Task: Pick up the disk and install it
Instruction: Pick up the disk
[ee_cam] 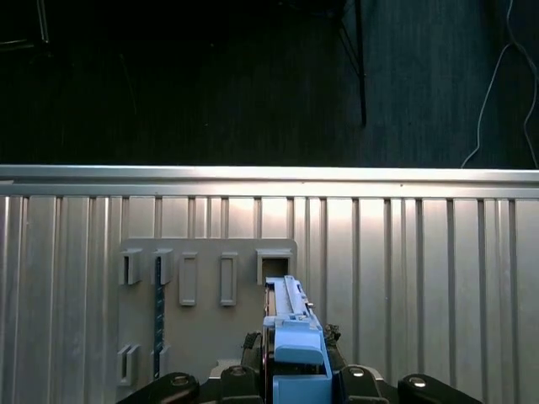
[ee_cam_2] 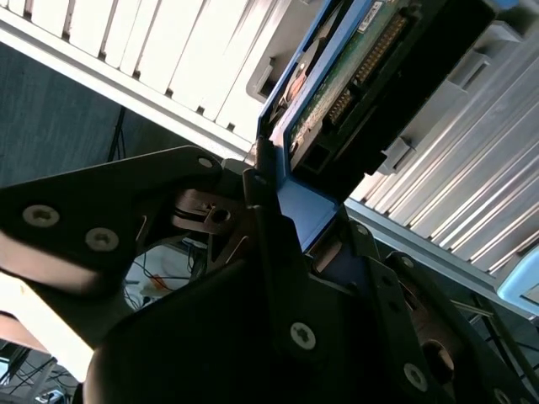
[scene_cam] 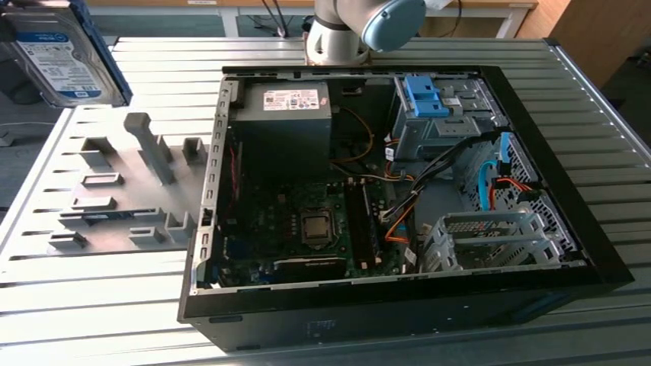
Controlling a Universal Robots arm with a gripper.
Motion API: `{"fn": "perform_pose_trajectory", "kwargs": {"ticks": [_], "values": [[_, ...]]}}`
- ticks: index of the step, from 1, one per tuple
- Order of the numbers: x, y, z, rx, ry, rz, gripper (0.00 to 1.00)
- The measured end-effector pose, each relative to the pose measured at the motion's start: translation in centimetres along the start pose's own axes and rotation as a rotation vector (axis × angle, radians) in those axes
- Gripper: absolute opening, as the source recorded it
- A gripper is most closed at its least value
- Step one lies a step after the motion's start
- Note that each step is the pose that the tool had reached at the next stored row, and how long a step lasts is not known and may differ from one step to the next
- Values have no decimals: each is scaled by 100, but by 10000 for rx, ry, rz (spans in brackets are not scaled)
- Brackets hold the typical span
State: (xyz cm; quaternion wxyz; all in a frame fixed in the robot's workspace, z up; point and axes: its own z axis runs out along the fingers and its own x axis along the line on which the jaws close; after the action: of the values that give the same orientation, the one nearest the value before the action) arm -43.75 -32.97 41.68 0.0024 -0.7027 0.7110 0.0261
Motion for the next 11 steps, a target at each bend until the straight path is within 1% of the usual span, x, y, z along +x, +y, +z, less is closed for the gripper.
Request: {"fn": "perform_pose_trajectory", "kwargs": {"ticks": [4,11], "values": [[-1,1,-20,0,0,0,36],[-1,1,-27,0,0,0,36]]}}
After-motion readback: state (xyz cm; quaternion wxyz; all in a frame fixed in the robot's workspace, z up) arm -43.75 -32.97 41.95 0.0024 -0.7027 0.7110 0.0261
